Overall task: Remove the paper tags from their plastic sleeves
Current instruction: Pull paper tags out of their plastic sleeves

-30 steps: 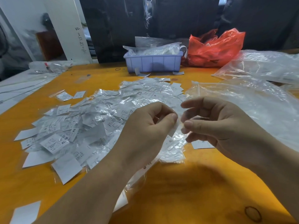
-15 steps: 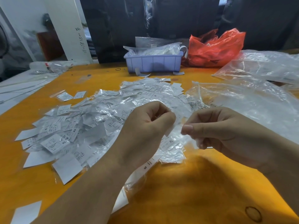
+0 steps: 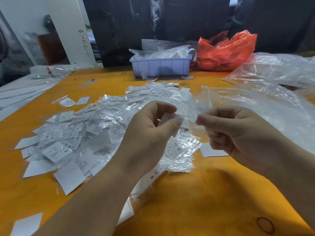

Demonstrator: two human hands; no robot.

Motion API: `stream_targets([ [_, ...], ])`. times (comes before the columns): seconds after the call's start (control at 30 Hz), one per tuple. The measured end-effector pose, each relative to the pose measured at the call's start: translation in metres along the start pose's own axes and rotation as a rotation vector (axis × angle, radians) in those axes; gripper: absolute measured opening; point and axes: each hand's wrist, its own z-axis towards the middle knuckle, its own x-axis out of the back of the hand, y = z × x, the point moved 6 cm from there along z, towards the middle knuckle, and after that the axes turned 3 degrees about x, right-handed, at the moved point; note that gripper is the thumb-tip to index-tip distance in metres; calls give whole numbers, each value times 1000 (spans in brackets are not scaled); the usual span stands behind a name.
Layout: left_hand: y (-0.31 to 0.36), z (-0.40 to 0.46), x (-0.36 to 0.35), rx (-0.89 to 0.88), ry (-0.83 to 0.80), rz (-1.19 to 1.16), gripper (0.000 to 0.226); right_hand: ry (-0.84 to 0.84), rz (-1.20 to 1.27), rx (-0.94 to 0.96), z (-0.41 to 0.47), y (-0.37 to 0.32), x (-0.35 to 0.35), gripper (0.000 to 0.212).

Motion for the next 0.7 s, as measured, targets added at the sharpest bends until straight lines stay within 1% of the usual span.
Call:
stream_targets([
  [0.1,1,-1,-5,-2,-55,6,36,58,100,4,1,0,3,32],
  [0.17,0,-2,-8,14,-98,12,44,84,132,8,1,0,3,26],
  [0.2,-1,-3,-10,24,-113,17,44,94,142,9,1,0,4,24],
  [0.27,-1,-3,-12,41,-139,19,37,116,156,11,1,0,5,22],
  [0.43,5,-7,-21,17,-247,9,7,137,163,23,2,2,5,25],
  [0.47,5,-7,-22,10,-260,8,6,136,161,28,2,2,5,26],
  [0.6,6,-8,-26,11,-298,8,15,138,153,53,2,2,5,28],
  [0.7,6,-8,-28,14,-310,19,17,159,123,63,2,2,6,31],
])
